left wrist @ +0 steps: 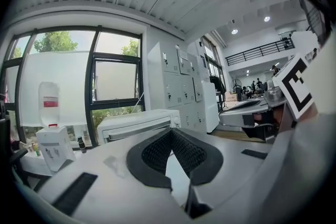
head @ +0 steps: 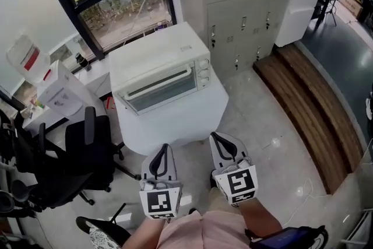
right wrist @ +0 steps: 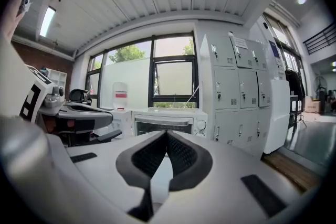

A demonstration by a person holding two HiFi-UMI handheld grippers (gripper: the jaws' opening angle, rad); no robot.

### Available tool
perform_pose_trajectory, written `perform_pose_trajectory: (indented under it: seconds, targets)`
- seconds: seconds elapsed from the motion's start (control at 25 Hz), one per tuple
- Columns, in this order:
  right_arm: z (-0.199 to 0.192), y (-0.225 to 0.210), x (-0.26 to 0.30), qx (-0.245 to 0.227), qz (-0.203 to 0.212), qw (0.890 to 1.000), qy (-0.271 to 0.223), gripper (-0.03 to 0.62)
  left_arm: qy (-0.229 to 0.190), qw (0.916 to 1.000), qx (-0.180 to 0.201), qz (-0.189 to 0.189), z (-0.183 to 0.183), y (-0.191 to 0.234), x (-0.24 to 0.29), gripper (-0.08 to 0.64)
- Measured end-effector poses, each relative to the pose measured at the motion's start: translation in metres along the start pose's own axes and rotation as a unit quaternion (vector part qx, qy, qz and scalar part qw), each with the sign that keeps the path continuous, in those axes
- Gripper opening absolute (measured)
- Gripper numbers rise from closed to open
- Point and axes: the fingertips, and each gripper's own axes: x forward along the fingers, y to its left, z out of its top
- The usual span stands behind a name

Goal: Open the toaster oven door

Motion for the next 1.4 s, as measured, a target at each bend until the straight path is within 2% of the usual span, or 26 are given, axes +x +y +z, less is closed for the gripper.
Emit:
perform_pose_trajectory:
  seconds: [0.24, 0.44, 0.64, 0.92, 1.08, 1.4]
  targets:
    - [0.009, -0.043, 0.052, -0.001, 0.037, 0.999, 0.005, 0.003, 0.016, 0.9995, 0.009, 0.026, 0.007, 0.006, 0.063, 0.012]
    - [0.029, -0.066, 0.090, -0.010, 0.074, 0.997, -0.006, 0.003, 0.009, 0.9979, 0.005, 0.065, 0.025, 0.015, 0.095, 0.013]
    - [0.050, -0.066, 0.122, -0.022, 0.110, 0.993, -0.027, 0.003, 0.011, 0.9945, 0.021, 0.102, 0.032, 0.037, 0.105, 0.012]
    - [0.062, -0.048, 0.159, -0.042, 0.151, 0.987, -0.036, 0.003, 0.010, 0.9882, 0.015, 0.152, 0.032, 0.074, 0.106, 0.013]
    - [0.073, -0.041, 0.180, -0.051, 0.158, 0.985, -0.042, 0.003, 0.006, 0.9867, 0.012, 0.162, 0.033, 0.097, 0.115, 0.013]
    - [0.078, -0.033, 0.222, -0.064, 0.151, 0.986, -0.031, 0.005, 0.007, 0.9879, 0.006, 0.155, 0.030, 0.137, 0.141, 0.013]
